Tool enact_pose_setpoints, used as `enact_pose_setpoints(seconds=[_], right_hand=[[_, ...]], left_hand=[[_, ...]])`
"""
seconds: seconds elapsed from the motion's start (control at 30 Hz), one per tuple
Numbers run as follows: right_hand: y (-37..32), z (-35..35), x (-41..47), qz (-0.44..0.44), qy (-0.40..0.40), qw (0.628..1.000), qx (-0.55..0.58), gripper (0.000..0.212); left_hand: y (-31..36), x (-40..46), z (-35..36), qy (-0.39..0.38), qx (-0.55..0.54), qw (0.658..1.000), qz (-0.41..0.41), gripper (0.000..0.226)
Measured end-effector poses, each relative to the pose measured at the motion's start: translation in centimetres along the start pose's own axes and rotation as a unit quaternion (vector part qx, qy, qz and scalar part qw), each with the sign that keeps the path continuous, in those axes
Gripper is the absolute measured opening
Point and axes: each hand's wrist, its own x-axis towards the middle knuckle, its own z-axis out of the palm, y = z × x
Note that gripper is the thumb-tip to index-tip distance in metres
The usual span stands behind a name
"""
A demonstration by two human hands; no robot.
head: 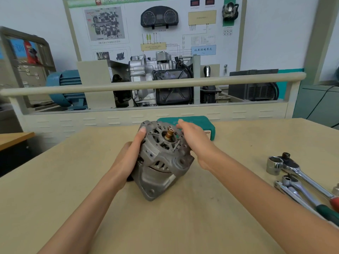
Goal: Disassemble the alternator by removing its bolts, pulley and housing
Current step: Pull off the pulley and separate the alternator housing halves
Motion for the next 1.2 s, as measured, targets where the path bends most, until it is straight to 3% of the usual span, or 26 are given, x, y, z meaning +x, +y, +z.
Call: enact_pose_setpoints(seconds=[0.07,0.13,0.2,0.3,0.53,0.8,1.0,1.2], right_hand=[[0.9,-0.7,0.0,-0.001,0.054,0.997,0.045,0.020],[2.2,-1.2,-0.2,0.050,0.075,0.993,0.076,0.027],[3.5,-0.9,-0.6,0.116,0.016,0.986,0.118,0.040],[4.4,0.3,-1.5,0.139,-0.097,0.956,0.240,0.037],[3.7,0.4,-2.0,0.133,-0.069,0.931,0.332,0.030],[5.0,-1.6,-2.6,0.109,-0.017,0.943,0.313,0.036],[4.6,-3.6,-2.8,0.101,0.031,0.950,0.293,0.020],[3.4,-6.7,-2.5,0.124,0.048,0.947,0.292,0.020]], left_hand=[[0.1,-0.1,0.0,0.008,0.003,1.000,-0.002,0.089],[0.0,0.0,-0.1,0.012,0.006,1.000,0.002,0.084],[-0.1,-0.1,0.0,0.013,0.002,1.000,0.008,0.079],[-0.1,-0.1,0.2,0.024,-0.012,1.000,0.011,0.075],[-0.3,-0.4,0.6,0.081,-0.030,0.995,0.040,0.069],[0.9,-0.9,2.6,0.058,-0.038,0.993,0.092,0.069],[1.1,-0.8,4.9,0.022,-0.057,0.997,0.042,0.063],[0.9,-1.6,7.1,-0.039,-0.079,0.996,0.013,0.063]])
